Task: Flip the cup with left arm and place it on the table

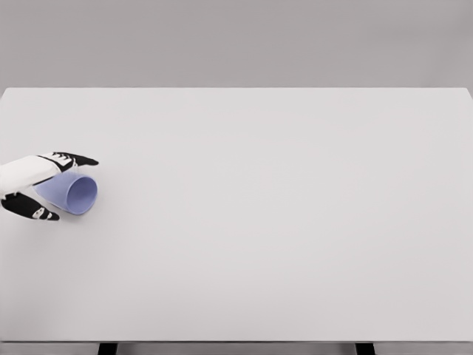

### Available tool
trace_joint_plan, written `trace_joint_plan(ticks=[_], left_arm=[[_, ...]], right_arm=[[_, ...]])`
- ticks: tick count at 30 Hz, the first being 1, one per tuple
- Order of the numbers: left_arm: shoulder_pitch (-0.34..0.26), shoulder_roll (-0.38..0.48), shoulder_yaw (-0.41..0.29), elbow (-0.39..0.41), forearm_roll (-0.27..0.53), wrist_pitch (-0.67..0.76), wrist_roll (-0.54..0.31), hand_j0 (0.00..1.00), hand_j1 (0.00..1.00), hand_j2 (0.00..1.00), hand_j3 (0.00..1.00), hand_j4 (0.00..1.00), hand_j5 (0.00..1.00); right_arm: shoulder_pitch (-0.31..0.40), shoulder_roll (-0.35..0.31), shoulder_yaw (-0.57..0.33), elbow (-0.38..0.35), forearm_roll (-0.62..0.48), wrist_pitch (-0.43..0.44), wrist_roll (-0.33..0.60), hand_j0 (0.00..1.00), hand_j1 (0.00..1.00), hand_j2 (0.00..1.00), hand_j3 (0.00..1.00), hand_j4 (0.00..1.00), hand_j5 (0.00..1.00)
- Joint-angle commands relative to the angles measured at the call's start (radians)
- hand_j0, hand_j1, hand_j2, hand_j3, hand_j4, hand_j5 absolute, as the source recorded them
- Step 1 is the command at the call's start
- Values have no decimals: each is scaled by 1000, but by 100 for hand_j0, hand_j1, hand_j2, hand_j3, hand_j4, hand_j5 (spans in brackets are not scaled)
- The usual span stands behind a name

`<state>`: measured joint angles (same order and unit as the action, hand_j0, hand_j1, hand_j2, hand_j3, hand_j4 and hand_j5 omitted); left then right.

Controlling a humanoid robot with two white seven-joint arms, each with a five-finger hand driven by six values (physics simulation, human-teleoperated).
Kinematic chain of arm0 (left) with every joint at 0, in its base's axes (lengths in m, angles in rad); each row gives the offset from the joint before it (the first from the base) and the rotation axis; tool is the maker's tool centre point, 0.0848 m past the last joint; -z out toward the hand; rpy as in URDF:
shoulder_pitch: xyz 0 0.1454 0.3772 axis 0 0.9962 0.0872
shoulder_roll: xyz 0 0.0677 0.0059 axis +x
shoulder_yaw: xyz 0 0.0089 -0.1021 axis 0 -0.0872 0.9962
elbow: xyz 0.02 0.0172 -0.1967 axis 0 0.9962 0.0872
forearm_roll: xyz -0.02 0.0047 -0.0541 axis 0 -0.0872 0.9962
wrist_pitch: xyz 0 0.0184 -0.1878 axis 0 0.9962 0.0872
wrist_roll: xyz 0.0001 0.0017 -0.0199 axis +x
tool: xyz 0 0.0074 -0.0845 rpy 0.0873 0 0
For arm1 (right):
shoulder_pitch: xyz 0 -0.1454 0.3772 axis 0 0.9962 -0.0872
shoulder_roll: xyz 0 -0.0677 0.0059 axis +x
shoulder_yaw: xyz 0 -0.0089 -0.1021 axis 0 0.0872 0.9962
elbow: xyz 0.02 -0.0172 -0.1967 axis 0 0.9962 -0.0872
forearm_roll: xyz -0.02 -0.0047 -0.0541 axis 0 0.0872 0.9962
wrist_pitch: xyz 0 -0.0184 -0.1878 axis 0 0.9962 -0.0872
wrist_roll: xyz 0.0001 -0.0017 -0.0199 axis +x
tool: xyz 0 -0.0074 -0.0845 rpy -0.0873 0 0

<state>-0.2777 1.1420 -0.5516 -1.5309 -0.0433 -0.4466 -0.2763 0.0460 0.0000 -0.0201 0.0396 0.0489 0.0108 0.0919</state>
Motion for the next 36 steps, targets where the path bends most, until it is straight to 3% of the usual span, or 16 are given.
trace_joint_plan(ticks=[1, 15, 36], left_arm=[[0, -8, 1, 3, 10, 60, 0, 100, 100, 100, 100, 100, 100], [-2, -64, -1, 8, -3, 172, 5, 100, 100, 100, 100, 100, 100], [-2, -100, -2, 38, -40, 175, 3, 100, 100, 100, 100, 100, 100]], right_arm=[[0, 0, 0, 0, 0, 0, 0, 100, 100, 100, 100, 100, 100], [0, 0, 0, 0, 0, 0, 0, 100, 100, 100, 100, 100, 100], [0, 0, 0, 0, 0, 0, 0, 100, 100, 100, 100, 100, 100]])
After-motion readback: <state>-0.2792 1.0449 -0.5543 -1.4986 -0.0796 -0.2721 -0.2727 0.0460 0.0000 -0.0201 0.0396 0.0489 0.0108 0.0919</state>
